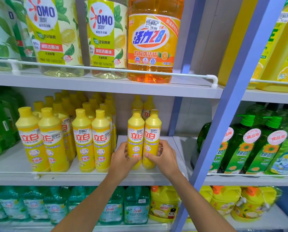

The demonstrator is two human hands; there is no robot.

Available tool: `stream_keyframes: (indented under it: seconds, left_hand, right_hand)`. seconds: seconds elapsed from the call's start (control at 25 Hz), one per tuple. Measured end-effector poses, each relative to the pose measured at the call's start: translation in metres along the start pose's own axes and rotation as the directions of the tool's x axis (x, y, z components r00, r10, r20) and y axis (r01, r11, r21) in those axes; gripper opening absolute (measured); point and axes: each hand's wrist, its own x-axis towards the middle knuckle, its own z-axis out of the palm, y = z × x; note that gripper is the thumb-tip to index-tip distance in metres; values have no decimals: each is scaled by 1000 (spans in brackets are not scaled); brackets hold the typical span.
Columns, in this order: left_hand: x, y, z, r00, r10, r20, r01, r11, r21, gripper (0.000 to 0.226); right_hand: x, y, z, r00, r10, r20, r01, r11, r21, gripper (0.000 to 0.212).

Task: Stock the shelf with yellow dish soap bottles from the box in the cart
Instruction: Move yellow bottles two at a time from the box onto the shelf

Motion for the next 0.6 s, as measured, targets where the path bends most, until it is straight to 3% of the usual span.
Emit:
stream_keyframes:
  seconds: [0.16, 0.32, 0.6]
  left_hand:
    - [6, -7, 4, 999, 16, -46, -12, 997, 79, 58]
    - [28, -10, 11, 994, 21, -103, -5, 987, 159, 57]
    - [90, -27, 36, 962, -55, -269, 94, 987, 132, 50]
  right_hand:
    - [-2, 9, -2, 997, 10, 75, -14, 998, 53, 56]
    - [6, 14, 18, 998, 63, -9, -63, 998, -20, 59]
    - [86, 25, 38, 984, 141, -112, -153, 983, -103, 52]
